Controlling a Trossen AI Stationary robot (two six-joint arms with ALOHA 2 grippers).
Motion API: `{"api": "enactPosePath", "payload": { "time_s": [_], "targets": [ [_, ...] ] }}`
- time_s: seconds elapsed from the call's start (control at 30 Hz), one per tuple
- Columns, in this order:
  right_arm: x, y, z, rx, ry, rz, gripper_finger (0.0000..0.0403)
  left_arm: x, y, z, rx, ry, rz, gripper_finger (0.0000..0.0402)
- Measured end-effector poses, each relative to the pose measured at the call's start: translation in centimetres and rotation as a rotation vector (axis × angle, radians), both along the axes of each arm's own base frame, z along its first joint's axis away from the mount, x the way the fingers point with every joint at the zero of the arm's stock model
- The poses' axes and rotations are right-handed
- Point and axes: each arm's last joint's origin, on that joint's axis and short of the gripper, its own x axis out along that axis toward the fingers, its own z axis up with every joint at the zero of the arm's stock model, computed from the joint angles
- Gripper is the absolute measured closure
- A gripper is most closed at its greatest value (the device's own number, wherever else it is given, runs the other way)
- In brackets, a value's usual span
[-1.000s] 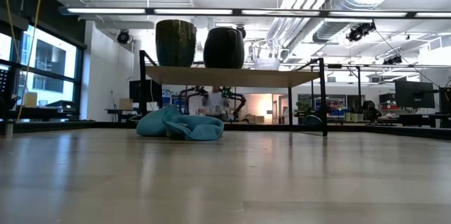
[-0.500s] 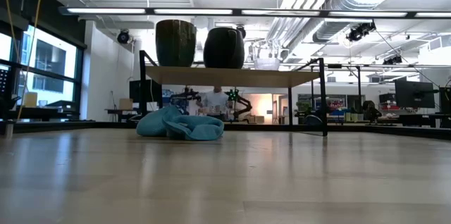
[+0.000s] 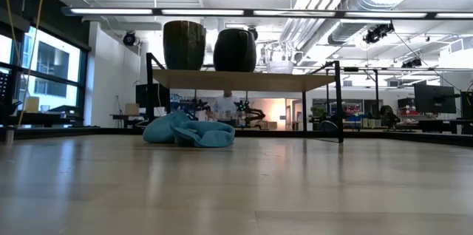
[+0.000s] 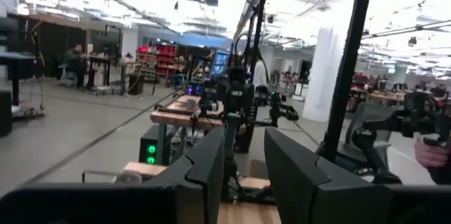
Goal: Stack small to large cups/mugs on shelf
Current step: Return to Home Position
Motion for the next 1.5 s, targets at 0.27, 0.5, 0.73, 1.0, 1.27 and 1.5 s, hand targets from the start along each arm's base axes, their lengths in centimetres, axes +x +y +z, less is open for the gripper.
{"api": "enactPosePath", "payload": {
  "time_s": [0.27, 0.5, 0.73, 1.0, 1.27, 1.5],
  "targets": [
    [0.1, 0.0, -0.3, 0.004, 0.031, 0.0, 0.0258, 0.0, 0.0, -2.2, -0.05, 0.023, -0.005, 0.0311],
    [0.2, 0.0, -0.6, 0.023, 0.068, 0.014, 0.0258, -0.1, -0.1, -3.7, -0.066, 0.002, -0.012, 0.0311],
    [0.2, 0.0, -0.6, 0.019, 0.068, 0.027, 0.0258, 0.5, 0.5, -5.2, -0.081, -0.081, -0.005, 0.0311],
    [0.2, 0.1, -0.6, 0.015, 0.069, 0.051, 0.0258, 1.7, 1.0, -7.9, -0.108, -0.151, -0.002, 0.0311],
    [0.2, 0.1, -0.6, 0.019, 0.069, 0.053, 0.0258, 3.2, 0.1, -9.9, -0.145, -0.138, -0.015, 0.0311],
    [0.2, 0.1, -0.8, 0.022, 0.093, 0.053, 0.0258, 4.0, -1.1, -10.0, -0.119, -0.126, -0.033, 0.0311]
  ]
}}
